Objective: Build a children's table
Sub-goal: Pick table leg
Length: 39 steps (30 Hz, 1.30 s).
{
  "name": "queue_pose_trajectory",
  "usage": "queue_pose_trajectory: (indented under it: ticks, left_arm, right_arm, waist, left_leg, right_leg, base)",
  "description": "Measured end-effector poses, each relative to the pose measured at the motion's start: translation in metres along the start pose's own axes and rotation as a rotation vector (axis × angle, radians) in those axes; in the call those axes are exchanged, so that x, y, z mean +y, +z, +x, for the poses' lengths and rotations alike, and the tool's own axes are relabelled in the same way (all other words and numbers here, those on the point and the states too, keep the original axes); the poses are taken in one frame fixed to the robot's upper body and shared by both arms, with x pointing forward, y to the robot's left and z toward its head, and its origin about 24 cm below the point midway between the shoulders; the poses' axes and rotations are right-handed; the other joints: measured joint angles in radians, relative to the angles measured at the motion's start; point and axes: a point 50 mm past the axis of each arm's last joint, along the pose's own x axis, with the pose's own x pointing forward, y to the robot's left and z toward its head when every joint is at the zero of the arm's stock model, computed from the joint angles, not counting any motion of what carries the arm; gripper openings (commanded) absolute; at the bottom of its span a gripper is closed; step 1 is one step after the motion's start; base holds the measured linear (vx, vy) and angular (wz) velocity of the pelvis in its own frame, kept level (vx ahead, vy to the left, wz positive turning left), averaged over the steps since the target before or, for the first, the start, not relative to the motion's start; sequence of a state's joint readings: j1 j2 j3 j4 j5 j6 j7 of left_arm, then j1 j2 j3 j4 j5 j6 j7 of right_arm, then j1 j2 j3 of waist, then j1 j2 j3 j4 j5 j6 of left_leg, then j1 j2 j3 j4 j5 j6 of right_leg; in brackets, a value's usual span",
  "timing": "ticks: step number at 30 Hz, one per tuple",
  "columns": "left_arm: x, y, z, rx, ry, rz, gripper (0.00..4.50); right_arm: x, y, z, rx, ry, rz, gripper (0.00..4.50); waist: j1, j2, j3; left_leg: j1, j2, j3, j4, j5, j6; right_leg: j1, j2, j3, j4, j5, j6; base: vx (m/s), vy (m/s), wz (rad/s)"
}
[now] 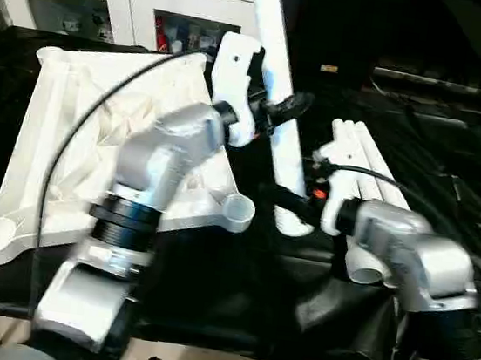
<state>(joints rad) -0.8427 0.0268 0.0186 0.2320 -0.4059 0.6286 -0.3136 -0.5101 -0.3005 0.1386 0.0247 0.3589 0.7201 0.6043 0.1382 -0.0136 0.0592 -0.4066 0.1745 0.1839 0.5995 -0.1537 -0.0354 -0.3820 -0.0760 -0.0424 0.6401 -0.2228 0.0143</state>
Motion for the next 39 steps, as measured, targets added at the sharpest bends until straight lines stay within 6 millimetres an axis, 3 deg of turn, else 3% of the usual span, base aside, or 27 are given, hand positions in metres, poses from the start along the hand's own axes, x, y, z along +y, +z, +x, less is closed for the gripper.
queue_pose_trajectory:
  ticks: [3, 10, 11, 12, 19, 25, 32, 33, 36, 39]
  left_arm:
    - [0.000, 0.001, 0.000, -0.018, 0.017, -0.033, 2.35]
    - [-0.003, 0.002, 0.002, -0.070, 0.000, -0.136, 2.08]
    - [-0.003, 0.003, 0.002, -0.074, -0.001, -0.143, 2.01]
    - [-0.004, 0.003, 0.002, -0.077, -0.005, -0.150, 1.96]
    - [-0.005, 0.005, 0.000, -0.070, -0.079, -0.111, 1.85]
    - [-0.016, 0.016, -0.014, -0.061, -0.357, -0.028, 1.84]
    - [-0.025, 0.021, -0.024, -0.079, -0.556, -0.071, 1.84]
    - [-0.027, 0.023, -0.026, -0.090, -0.580, -0.077, 1.84]
    - [-0.031, 0.026, -0.033, -0.117, -0.646, -0.114, 1.84]
    - [-0.030, 0.026, -0.034, -0.120, -0.660, -0.127, 1.82]
  right_arm:
    - [0.001, 0.001, 0.002, -0.008, -0.012, -0.016, 1.96]
    - [0.000, 0.004, 0.006, -0.035, -0.032, -0.033, 1.96]
    - [0.000, 0.005, 0.006, -0.036, -0.033, -0.037, 2.52]
    - [0.000, 0.005, 0.006, -0.036, -0.033, -0.040, 2.66]
    - [0.003, 0.015, -0.001, -0.080, 0.049, -0.016, 3.07]
    - [0.006, 0.024, -0.029, -0.052, 0.228, -0.046, 3.07]
    - [0.010, 0.015, -0.036, -0.002, 0.310, -0.036, 3.07]
    - [0.011, 0.014, -0.036, 0.002, 0.317, -0.032, 2.80]
    - [0.018, 0.016, -0.037, -0.002, 0.362, -0.033, 2.73]
    - [0.020, 0.017, -0.037, -0.001, 0.374, -0.028, 2.35]
  waist:
    - [0.000, 0.000, 0.000]
    - [-0.001, 0.000, 0.000]
    - [-0.001, 0.000, 0.000]
    - [-0.001, 0.000, 0.000]
    - [0.001, 0.000, 0.000]
    - [0.003, 0.000, 0.000]
    - [0.001, 0.000, 0.000]
    - [0.001, 0.000, 0.000]
    - [-0.001, 0.000, 0.000]
    - [0.000, 0.000, 0.000]
  left_leg:
    - [0.000, 0.000, 0.000, 0.000, 0.000, 0.000]
    - [0.000, 0.000, 0.000, 0.000, 0.000, 0.000]
    - [0.001, 0.000, 0.000, 0.000, 0.000, 0.000]
    - [0.000, 0.000, 0.000, 0.000, 0.000, 0.000]
    - [0.000, 0.000, 0.000, 0.000, 0.000, 0.000]
    - [0.000, 0.000, 0.000, 0.000, 0.000, 0.000]
    - [0.001, 0.000, 0.000, 0.000, 0.000, 0.000]
    - [0.001, 0.000, 0.000, 0.000, 0.000, 0.000]
    - [0.002, 0.000, 0.000, 0.000, 0.000, 0.000]
    - [0.002, 0.000, 0.000, 0.000, 0.000, 0.000]
  right_leg:
    - [0.000, 0.000, 0.000, 0.000, 0.000, 0.000]
    - [0.000, 0.000, 0.000, 0.000, 0.001, 0.000]
    - [0.000, 0.000, 0.000, 0.000, 0.001, 0.000]
    - [0.000, 0.000, 0.000, 0.000, 0.001, 0.000]
    - [0.000, 0.000, 0.000, -0.001, 0.001, 0.000]
    - [0.001, 0.000, 0.000, -0.002, 0.001, 0.000]
    - [0.000, 0.000, 0.000, 0.001, 0.001, -0.001]
    - [0.000, 0.000, 0.000, 0.001, 0.001, -0.001]
    - [0.000, 0.000, 0.000, 0.001, 0.001, -0.001]
    - [0.001, 0.000, 0.000, 0.001, 0.001, -0.001]
  base:
    - [0.000, 0.000, 0.00]
    - [0.000, 0.000, 0.00]
    - [0.000, 0.000, 0.00]
    - [0.000, 0.000, 0.00]
    - [0.000, 0.000, 0.00]
    - [0.000, 0.000, 0.00]
    - [0.000, 0.000, 0.00]
    - [0.000, 0.000, 0.00]
    - [0.000, 0.000, 0.00]
    - [0.000, 0.000, 0.00]
